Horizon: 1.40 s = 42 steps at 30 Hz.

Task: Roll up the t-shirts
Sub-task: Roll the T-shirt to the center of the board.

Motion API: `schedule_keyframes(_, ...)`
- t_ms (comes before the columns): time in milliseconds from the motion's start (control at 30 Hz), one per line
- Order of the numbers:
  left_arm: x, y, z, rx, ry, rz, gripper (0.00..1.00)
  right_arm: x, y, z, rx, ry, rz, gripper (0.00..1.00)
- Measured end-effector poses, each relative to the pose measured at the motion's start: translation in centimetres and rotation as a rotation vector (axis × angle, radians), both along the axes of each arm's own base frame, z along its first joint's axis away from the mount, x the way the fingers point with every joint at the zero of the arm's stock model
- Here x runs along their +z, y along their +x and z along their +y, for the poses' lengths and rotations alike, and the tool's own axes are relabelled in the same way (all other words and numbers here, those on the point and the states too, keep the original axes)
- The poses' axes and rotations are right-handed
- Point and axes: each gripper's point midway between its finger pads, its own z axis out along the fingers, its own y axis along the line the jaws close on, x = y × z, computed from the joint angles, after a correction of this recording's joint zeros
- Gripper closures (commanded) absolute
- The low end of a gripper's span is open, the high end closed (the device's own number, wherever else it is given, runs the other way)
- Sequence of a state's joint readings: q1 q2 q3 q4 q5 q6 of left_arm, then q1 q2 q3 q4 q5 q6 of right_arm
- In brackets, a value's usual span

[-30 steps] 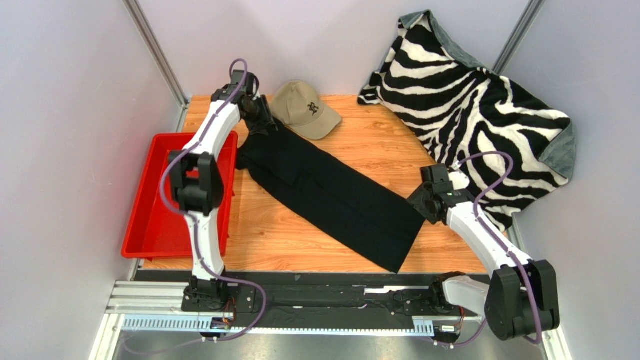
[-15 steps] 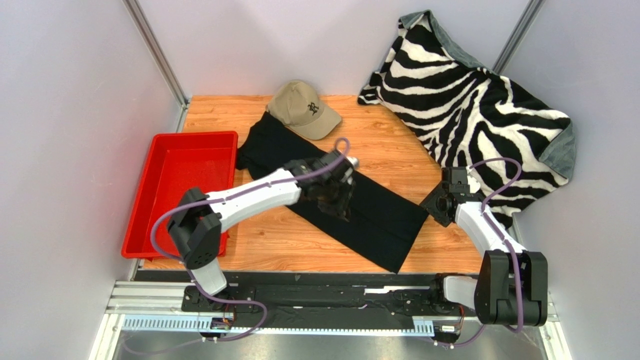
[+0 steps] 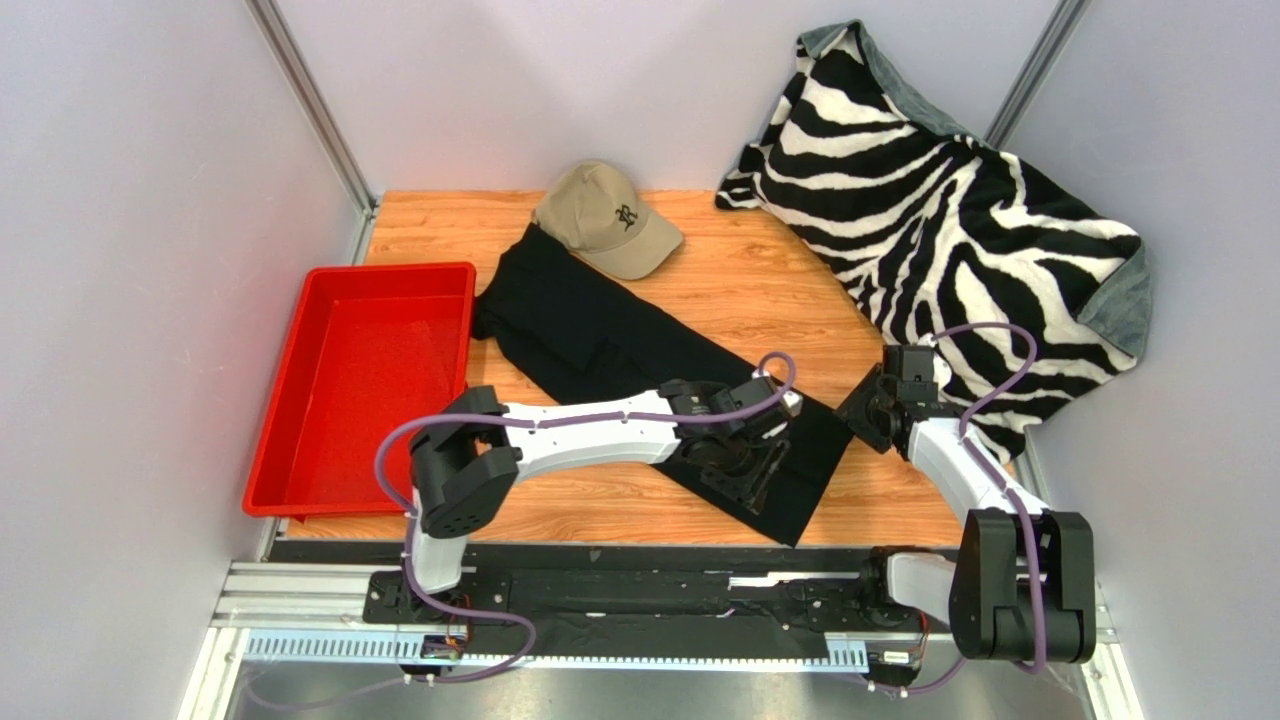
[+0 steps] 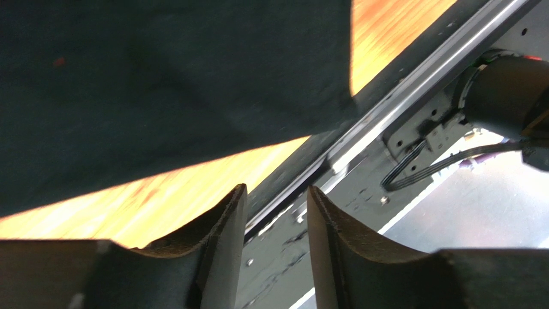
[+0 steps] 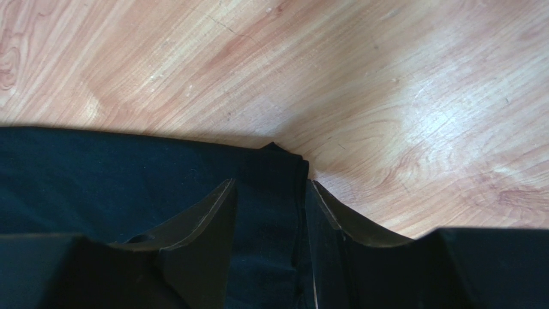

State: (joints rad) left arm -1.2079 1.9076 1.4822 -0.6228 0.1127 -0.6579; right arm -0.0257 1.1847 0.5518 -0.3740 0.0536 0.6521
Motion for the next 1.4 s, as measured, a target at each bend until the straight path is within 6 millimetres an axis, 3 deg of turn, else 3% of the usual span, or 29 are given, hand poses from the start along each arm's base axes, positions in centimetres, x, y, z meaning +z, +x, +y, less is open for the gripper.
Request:
schedule_keyframes(133,-0.3,-0.8,-2.5,-0.033,-0.018,-0.017,0.48,0.2,0.2,0.2,0.018,0.003,-0.014,0.72)
schedule_keyframes(200,-0.6,-1.5,-3.7,-0.054,-0.025,-0.025,0.47,0.2,0.3,0.3,0.03,0.003,-0.016,0.75)
schedule_keyframes(433,-2.9,-3.2,-5.6,-0.091,0.006,-0.048,0.46,0.3,0.2,0.5,0.064,0.006,-0.016,0.71)
schedule_keyframes(767,-5.5,-2.7,-6.6,-0.053,0.085,-0.143,0.46,1.4,0.6,1.0,0.105,0.026,-0.032,0.61)
schedule_keyframes(867,-5.9,-2.8,-6.5,-0.045,0.101,-0.163,0.5,1.6,0.5,1.1,0.112,0.029,-0.034,0.59)
schedule_keyframes(967,-6.1,-2.7,-6.4,-0.035,0.113,-0.179,0.65,1.7,0.4,1.2,0.116,0.032,-0.034,0.59)
schedule_keyframes(1000,-6.2,-2.6,-6.3,-0.03,0.119,-0.184,0.75,1.7,0.4,1.2,0.118,0.035,-0.033,0.59)
schedule_keyframes(1100,-6.2,-2.3,-6.0,-0.015,0.132,-0.192,0.88,1.7,0.3,1.2,0.12,0.04,-0.03,0.59)
schedule_keyframes(1267,-6.3,-2.2,-5.8,-0.012,0.139,-0.2,0.97,1.5,0.2,1.2,0.118,0.041,-0.019,0.59)
schedule_keyframes(1400,-6.3,-2.2,-5.8,-0.013,0.138,-0.199,0.98,0.9,-0.1,1.1,0.113,0.038,0.008,0.59)
